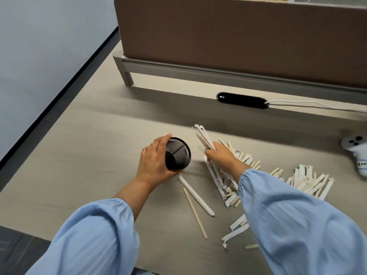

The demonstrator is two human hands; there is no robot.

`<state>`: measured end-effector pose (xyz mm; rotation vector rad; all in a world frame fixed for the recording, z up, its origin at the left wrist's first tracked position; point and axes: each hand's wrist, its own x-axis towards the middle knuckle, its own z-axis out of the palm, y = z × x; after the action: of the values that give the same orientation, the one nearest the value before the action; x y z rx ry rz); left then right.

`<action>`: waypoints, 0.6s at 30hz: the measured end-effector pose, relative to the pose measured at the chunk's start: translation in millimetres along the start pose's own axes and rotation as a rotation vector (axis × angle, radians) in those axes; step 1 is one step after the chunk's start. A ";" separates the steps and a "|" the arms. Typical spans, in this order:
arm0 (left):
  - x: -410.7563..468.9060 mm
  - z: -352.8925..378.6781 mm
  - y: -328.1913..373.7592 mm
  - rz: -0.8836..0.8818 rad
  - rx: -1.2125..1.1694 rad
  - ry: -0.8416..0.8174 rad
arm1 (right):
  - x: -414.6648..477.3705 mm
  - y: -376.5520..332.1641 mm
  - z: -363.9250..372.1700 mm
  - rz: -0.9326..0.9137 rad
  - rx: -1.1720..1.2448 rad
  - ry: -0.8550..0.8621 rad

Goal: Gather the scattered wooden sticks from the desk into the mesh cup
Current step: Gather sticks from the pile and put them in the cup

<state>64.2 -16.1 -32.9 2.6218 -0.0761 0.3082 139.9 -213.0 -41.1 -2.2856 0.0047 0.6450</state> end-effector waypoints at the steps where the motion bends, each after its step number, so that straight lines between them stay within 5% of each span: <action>1: 2.5 0.6 0.3 0.006 -0.002 0.000 | 0.2 -2.8 -2.7 -0.003 0.097 0.021; 7: 14.1 2.2 0.5 0.047 -0.017 -0.049 | 0.8 -13.2 -12.1 0.071 0.735 0.110; 14: 21.8 1.0 2.6 0.080 0.004 -0.096 | 1.4 -32.3 -26.6 -0.015 0.993 0.283; 18: 23.6 -0.2 10.0 0.094 -0.046 -0.140 | -4.2 -64.7 -47.1 -0.042 1.518 0.374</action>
<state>86.1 -24.7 -22.5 2.5954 -0.2519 0.1529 169.8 -198.6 31.8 -0.8751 0.4573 0.0417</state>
